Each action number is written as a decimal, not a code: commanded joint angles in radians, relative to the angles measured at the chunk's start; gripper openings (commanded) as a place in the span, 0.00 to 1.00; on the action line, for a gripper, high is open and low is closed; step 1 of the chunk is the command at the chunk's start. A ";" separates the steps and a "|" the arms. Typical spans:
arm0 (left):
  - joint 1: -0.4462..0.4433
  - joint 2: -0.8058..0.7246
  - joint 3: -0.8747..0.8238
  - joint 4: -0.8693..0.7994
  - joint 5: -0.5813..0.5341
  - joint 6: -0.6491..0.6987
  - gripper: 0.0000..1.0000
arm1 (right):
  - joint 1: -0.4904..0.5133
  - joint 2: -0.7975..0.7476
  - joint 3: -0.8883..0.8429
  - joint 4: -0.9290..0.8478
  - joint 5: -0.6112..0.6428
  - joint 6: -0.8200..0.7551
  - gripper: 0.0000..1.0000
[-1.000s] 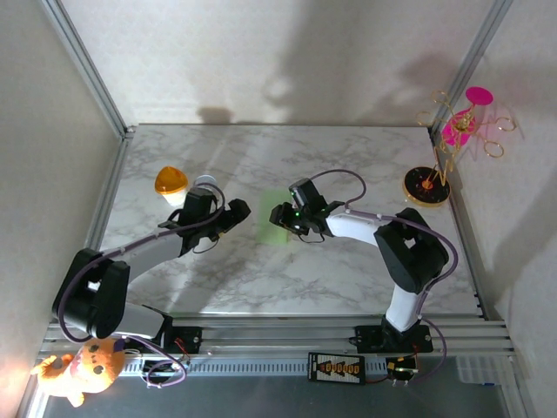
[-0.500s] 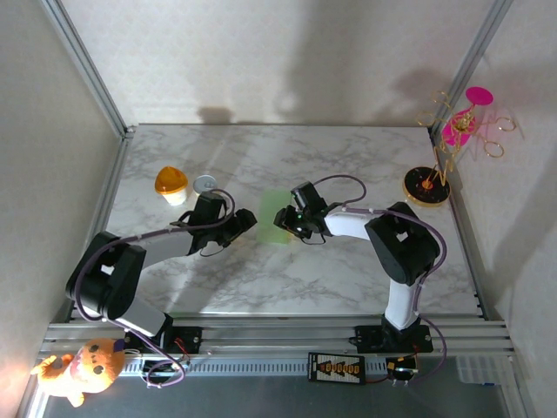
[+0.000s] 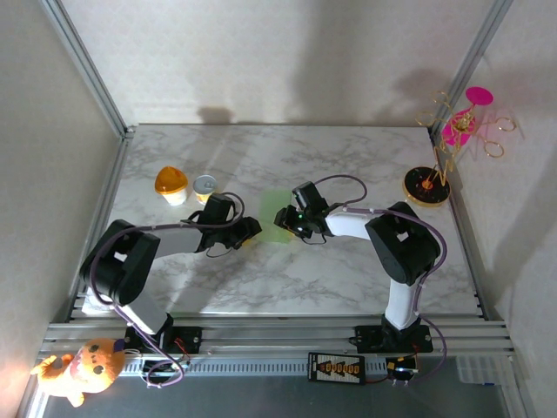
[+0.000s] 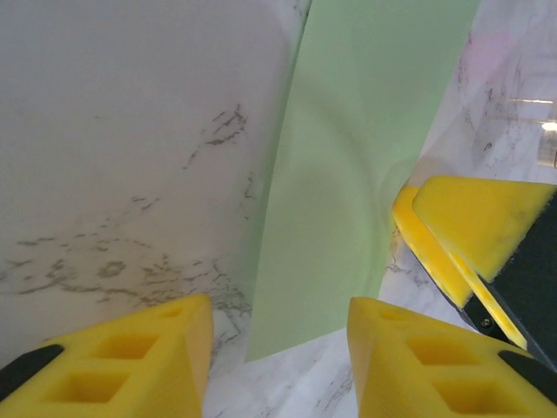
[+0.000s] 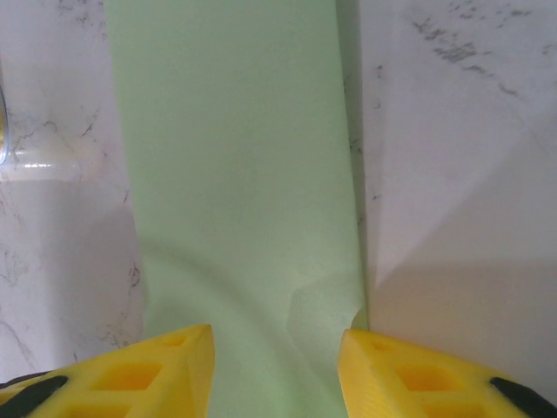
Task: Fold a paper plane with a square sheet of paper (pick it up from the middle)
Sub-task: Third fold the triangle at the center of the table.
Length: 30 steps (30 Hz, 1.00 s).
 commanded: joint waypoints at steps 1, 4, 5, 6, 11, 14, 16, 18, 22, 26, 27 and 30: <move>-0.009 0.021 0.025 0.020 0.026 -0.002 0.43 | -0.009 0.041 -0.034 -0.059 0.020 -0.021 0.44; -0.009 0.030 0.031 0.029 0.036 -0.003 0.42 | -0.009 0.041 -0.034 -0.062 0.020 -0.024 0.44; -0.009 0.033 0.033 0.032 0.039 -0.002 0.42 | -0.009 0.042 -0.034 -0.062 0.019 -0.024 0.44; -0.009 0.037 0.037 0.034 0.042 -0.002 0.42 | -0.010 0.041 -0.034 -0.063 0.020 -0.025 0.44; -0.007 0.058 0.033 0.097 0.085 -0.030 0.40 | -0.011 0.038 -0.039 -0.061 0.020 -0.026 0.44; -0.004 0.069 0.036 0.118 0.099 -0.032 0.38 | -0.011 0.035 -0.043 -0.060 0.021 -0.024 0.44; 0.001 0.070 0.036 0.134 0.107 -0.037 0.38 | -0.011 0.035 -0.046 -0.060 0.021 -0.024 0.44; 0.010 0.071 0.036 0.146 0.109 -0.039 0.38 | -0.012 0.035 -0.048 -0.059 0.022 -0.024 0.44; 0.028 0.097 0.039 0.189 0.122 -0.058 0.36 | -0.012 0.038 -0.050 -0.060 0.021 -0.028 0.43; 0.042 0.144 0.043 0.251 0.145 -0.095 0.33 | -0.012 0.035 -0.056 -0.057 0.023 -0.028 0.43; 0.044 0.154 0.045 0.268 0.150 -0.106 0.32 | -0.012 0.033 -0.057 -0.056 0.023 -0.026 0.43; 0.046 0.170 0.058 0.286 0.155 -0.113 0.30 | -0.012 0.032 -0.061 -0.054 0.023 -0.025 0.43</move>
